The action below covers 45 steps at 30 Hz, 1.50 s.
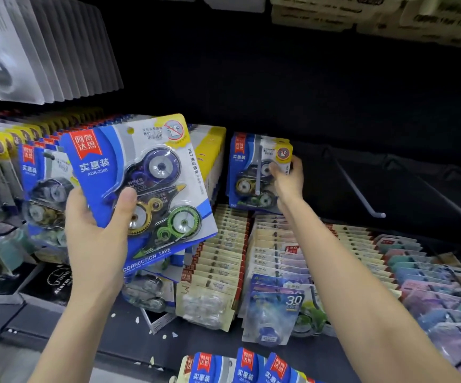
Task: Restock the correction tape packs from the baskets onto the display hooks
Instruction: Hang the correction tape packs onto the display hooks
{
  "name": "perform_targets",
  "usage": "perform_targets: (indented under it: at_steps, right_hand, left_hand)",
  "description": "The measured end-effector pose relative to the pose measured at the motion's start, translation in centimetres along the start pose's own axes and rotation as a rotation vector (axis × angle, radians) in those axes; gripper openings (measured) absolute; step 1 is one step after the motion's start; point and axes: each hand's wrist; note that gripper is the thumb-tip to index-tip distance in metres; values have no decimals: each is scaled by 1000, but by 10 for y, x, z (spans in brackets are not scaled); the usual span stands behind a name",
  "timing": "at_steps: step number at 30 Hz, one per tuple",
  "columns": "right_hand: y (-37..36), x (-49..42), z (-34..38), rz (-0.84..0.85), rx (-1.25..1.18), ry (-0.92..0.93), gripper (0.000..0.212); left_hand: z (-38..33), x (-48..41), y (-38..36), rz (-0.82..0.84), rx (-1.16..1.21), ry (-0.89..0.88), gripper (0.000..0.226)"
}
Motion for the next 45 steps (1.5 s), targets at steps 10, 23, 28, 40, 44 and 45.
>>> perform_targets:
  at_steps: [10, 23, 28, 40, 44, 45]
  right_hand:
    - [22, 18, 1, -268, 380, 45, 50]
    - [44, 198, 54, 474, 291, 544, 77]
    - [64, 197, 19, 483, 163, 434, 67]
    - [79, 180, 4, 277, 254, 428, 71]
    - [75, 174, 7, 256, 219, 440, 68]
    - [75, 173, 7, 255, 218, 434, 69]
  left_hand:
    - [1, 2, 1, 46, -27, -49, 21]
    - [-17, 36, -16, 287, 206, -88, 32]
    - [-11, 43, -10, 419, -59, -173, 37]
    - [27, 27, -4, 531, -940, -560, 56]
    - [34, 28, -7, 612, -967, -522, 57]
    - [35, 28, -7, 621, -970, -516, 57]
Point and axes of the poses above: each hand's wrist, its own x-axis away from the middle knuckle, its own y-axis out of the back of the hand, z = x × y, and after that the axes turned 15 degrees about -y, right-handed
